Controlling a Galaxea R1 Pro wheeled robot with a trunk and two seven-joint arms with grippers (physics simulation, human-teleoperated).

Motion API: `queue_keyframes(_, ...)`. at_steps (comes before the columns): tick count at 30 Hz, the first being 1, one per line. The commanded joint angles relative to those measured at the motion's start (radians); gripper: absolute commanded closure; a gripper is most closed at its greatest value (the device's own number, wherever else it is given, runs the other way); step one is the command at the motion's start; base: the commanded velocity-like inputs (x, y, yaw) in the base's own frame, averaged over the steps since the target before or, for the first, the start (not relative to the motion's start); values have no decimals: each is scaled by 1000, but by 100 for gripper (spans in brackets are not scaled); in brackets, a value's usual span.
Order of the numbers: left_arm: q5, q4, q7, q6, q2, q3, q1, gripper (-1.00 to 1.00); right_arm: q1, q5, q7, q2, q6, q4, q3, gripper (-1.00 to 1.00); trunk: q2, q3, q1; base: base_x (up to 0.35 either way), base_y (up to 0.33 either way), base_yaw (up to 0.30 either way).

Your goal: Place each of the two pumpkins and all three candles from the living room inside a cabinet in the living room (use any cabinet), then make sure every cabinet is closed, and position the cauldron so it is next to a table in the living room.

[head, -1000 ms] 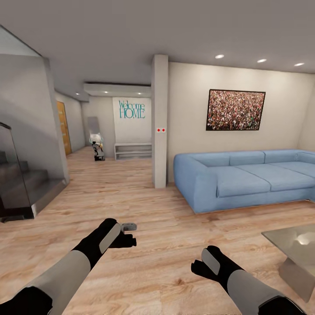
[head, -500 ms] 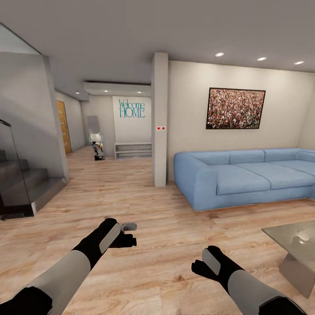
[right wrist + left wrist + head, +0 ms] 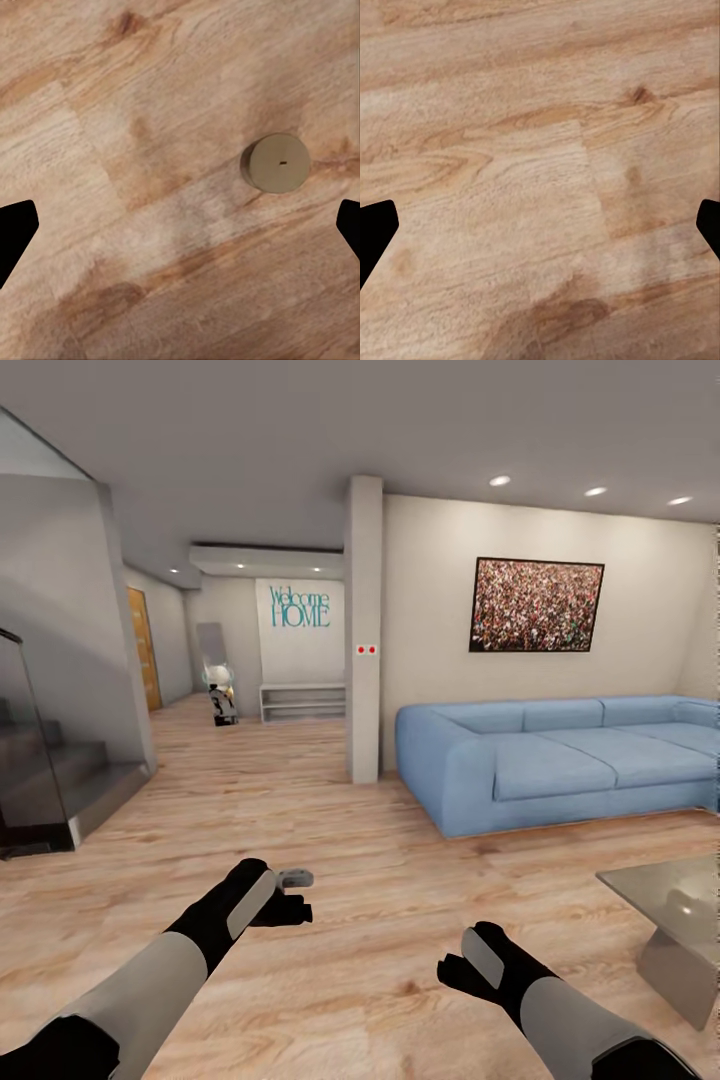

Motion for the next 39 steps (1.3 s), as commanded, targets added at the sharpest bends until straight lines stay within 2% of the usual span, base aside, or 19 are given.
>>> queue_keyframes(1,11,-1,9,2,1,-4,-1,-100,-1,-10,-8,-1,2,-2,8,-100,-8,-4,4,0,0,-140)
queue_keyframes(14,10,0,8,0,1,-4,0,-100,-1,-11,-7,-1,2,-2,9,-100,-99,-35,54,0,0,-208)
queue_keyframes(34,9,-1,8,0,1,-8,0,-100,-1,-10,-7,0,2,-2,14,-100,-239,-96,130,0,0,-21)
queue_keyframes(39,9,-1,8,-1,1,-9,0,-100,-1,-11,-7,0,2,-2,13,-100,-274,-111,149,0,0,-140)
